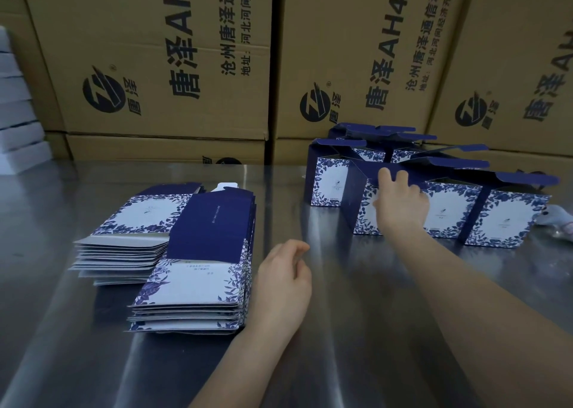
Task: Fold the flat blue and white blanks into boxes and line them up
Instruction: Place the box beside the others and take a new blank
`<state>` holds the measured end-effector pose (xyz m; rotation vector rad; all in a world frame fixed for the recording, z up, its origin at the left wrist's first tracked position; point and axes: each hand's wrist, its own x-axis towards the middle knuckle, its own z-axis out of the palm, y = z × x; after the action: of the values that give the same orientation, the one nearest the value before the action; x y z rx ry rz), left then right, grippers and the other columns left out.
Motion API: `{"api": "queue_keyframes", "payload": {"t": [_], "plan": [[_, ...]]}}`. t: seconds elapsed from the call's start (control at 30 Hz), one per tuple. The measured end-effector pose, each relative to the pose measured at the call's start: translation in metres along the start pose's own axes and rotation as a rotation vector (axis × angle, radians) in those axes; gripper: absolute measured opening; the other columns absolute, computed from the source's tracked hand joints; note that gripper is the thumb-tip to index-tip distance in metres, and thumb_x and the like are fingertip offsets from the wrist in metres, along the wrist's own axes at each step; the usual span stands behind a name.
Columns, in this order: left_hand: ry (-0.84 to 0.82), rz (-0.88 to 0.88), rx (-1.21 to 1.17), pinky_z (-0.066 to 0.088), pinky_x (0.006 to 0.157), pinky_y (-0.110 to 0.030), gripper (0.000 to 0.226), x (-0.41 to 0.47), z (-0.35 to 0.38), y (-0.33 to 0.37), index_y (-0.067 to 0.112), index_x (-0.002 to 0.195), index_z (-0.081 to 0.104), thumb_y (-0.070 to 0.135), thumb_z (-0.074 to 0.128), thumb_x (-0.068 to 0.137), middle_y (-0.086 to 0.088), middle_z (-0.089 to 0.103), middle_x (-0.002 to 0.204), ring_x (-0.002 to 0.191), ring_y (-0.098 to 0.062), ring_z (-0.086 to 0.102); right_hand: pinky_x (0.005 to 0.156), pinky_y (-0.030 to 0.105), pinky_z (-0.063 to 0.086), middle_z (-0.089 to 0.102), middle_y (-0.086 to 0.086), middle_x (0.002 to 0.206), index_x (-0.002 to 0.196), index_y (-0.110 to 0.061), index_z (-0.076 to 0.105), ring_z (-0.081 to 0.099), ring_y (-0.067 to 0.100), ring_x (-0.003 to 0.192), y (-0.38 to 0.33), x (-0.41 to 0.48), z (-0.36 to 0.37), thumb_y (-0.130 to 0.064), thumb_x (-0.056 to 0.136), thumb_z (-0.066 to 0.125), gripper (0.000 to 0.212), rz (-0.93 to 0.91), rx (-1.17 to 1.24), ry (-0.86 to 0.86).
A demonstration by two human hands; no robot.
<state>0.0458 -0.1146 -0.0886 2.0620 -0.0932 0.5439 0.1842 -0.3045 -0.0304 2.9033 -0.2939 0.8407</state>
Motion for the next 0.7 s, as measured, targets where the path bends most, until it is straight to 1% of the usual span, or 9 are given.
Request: {"api": "queue_keyframes", "payload": {"t": [0.13, 0.2, 0.27, 0.37, 0.47, 0.53, 0.6, 0.63, 0.7], "plan": [[0.007, 0.059, 0.016, 0.047, 0.094, -0.032, 0.03, -0.003, -0.002, 0.007, 0.018, 0.117, 0.064, 0.005, 0.05, 0.095, 0.007, 0.062, 0.116, 0.108, -0.012, 0.058, 0.074, 0.043, 0.04, 0.039, 0.019, 0.13, 0.13, -0.01, 0.034, 0.053, 0.043, 0.103, 0.003, 0.0, 0.001, -0.006, 0.087, 0.057, 0.048, 0.05, 0.067, -0.036], [0.033, 0.126, 0.042, 0.046, 0.094, -0.032, 0.03, -0.005, -0.003, 0.013, 0.018, 0.117, 0.065, 0.004, 0.05, 0.094, 0.008, 0.062, 0.115, 0.109, -0.012, 0.057, 0.073, 0.042, 0.039, 0.031, 0.02, 0.137, 0.126, -0.006, 0.038, 0.052, 0.043, 0.102, 0.001, -0.001, -0.001, -0.004, 0.083, 0.06, 0.048, 0.074, 0.106, -0.039], [0.085, 0.211, 0.076, 0.045, 0.092, -0.03, 0.031, -0.007, -0.006, 0.018, 0.016, 0.115, 0.066, 0.001, 0.052, 0.093, 0.006, 0.063, 0.114, 0.107, -0.014, 0.057, 0.07, 0.041, 0.038, 0.028, 0.021, 0.139, 0.124, -0.003, 0.041, 0.053, 0.042, 0.1, -0.001, -0.005, -0.003, -0.006, 0.081, 0.064, 0.049, 0.087, 0.153, -0.026], [0.183, 0.283, 0.112, 0.045, 0.092, -0.031, 0.03, -0.007, -0.014, 0.026, 0.011, 0.11, 0.069, -0.004, 0.053, 0.089, 0.003, 0.065, 0.113, 0.106, -0.018, 0.058, 0.067, 0.039, 0.039, 0.025, 0.022, 0.141, 0.141, -0.003, 0.031, 0.054, 0.042, 0.098, -0.006, -0.014, -0.007, -0.006, 0.079, 0.066, 0.071, 0.067, 0.248, 0.015], [0.32, 0.311, 0.111, 0.046, 0.093, -0.032, 0.031, -0.004, -0.026, 0.032, 0.008, 0.106, 0.071, -0.001, 0.05, 0.084, -0.002, 0.067, 0.114, 0.108, -0.021, 0.06, 0.063, 0.035, 0.036, 0.024, 0.021, 0.146, 0.147, -0.006, 0.026, 0.057, 0.04, 0.092, -0.016, -0.03, -0.011, -0.005, 0.08, 0.06, 0.075, 0.01, 0.341, 0.106], [0.383, 0.28, 0.113, 0.046, 0.094, -0.037, 0.032, 0.001, -0.035, 0.033, 0.007, 0.107, 0.071, 0.001, 0.049, 0.085, -0.004, 0.066, 0.117, 0.11, -0.022, 0.059, 0.064, 0.035, 0.034, 0.028, 0.02, 0.145, 0.147, -0.008, 0.028, 0.057, 0.04, 0.092, -0.024, -0.043, -0.015, -0.006, 0.081, 0.057, 0.072, -0.038, 0.385, 0.142], [0.399, 0.188, 0.121, 0.045, 0.096, -0.039, 0.031, 0.005, -0.045, 0.033, 0.009, 0.112, 0.068, -0.001, 0.054, 0.086, -0.005, 0.063, 0.121, 0.114, -0.024, 0.056, 0.066, 0.037, 0.037, 0.037, 0.016, 0.139, 0.145, -0.01, 0.034, 0.058, 0.039, 0.092, -0.034, -0.058, -0.018, -0.008, 0.083, 0.055, 0.066, -0.085, 0.462, 0.119], [0.397, 0.129, 0.138, 0.043, 0.098, -0.039, 0.033, 0.007, -0.05, 0.032, 0.01, 0.115, 0.067, 0.0, 0.056, 0.086, -0.005, 0.061, 0.124, 0.116, -0.024, 0.054, 0.069, 0.038, 0.041, 0.042, 0.014, 0.135, 0.143, -0.012, 0.037, 0.058, 0.038, 0.095, -0.04, -0.066, -0.019, -0.01, 0.084, 0.053, 0.061, -0.093, 0.522, 0.082], [0.379, 0.015, 0.226, 0.039, 0.103, -0.042, 0.036, 0.011, -0.059, 0.029, 0.011, 0.12, 0.064, 0.005, 0.058, 0.085, -0.007, 0.058, 0.131, 0.122, -0.028, 0.051, 0.081, 0.038, 0.046, 0.054, 0.009, 0.127, 0.133, -0.017, 0.05, 0.058, 0.033, 0.105, -0.051, -0.078, -0.02, -0.013, 0.085, 0.051, 0.049, -0.087, 0.663, -0.045]]}}
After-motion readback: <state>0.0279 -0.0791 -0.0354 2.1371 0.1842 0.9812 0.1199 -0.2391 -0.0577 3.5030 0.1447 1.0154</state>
